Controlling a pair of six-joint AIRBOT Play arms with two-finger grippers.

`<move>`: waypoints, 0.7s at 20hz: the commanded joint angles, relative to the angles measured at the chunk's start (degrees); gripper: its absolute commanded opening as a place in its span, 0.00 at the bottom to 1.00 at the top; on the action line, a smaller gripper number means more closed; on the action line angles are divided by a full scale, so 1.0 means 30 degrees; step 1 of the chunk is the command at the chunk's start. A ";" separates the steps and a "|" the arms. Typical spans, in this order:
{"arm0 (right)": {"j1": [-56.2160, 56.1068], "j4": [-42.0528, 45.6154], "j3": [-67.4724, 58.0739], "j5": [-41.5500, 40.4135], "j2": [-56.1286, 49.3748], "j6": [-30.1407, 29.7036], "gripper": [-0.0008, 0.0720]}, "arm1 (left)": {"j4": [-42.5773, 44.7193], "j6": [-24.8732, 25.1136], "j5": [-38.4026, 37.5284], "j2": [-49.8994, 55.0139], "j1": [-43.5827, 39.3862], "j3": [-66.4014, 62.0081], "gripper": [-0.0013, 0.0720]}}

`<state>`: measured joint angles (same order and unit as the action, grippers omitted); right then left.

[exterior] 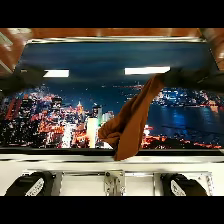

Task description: Fold the shirts.

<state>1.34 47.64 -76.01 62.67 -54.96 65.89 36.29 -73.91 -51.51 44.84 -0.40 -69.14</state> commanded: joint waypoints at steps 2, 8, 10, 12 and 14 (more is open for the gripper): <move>-0.0007 0.0838 -0.3089 -0.0386 0.2164 0.3213 0.10 | 0.2055 -0.0452 -0.2011 -0.1180 0.1195 -0.5909 0.06; -0.0015 0.1923 -0.3067 0.6513 0.0364 0.5537 0.10 | 0.2273 -0.0823 -0.6069 -0.0911 0.1129 -0.1654 0.07; -0.0029 0.2936 -0.3067 0.7497 -0.0561 0.6266 0.10 | 0.2273 -0.0896 -0.5865 -0.0889 0.0838 0.1333 0.07; -0.0029 0.3789 -0.2994 0.8240 -0.1625 0.6521 0.10 | 0.2266 -0.0962 -0.5151 -0.0882 0.0240 0.4714 0.07; -0.0029 0.3985 -0.2514 0.8269 -0.2623 0.6732 0.10 | 0.2033 -0.1217 -0.3548 -0.0714 -0.0903 0.7956 0.08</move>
<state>1.32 56.95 -84.55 83.99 -58.98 83.81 42.98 -76.71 -66.04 42.37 -0.08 -57.39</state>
